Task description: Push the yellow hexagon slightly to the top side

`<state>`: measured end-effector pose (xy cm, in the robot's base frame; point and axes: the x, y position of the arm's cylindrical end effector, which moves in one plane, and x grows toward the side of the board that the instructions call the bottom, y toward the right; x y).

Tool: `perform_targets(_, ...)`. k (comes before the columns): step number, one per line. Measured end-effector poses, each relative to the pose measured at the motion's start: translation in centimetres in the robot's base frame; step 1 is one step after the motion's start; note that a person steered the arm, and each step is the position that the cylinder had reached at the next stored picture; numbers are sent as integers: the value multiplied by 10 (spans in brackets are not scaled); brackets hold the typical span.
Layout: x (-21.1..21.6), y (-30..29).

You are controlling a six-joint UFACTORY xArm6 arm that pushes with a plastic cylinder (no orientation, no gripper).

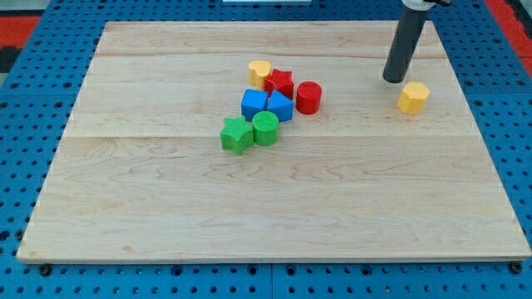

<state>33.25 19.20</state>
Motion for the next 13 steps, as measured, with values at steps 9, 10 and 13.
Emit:
perform_targets(9, 41, -94)
perform_targets(10, 46, -48)
perform_targets(13, 53, -11)
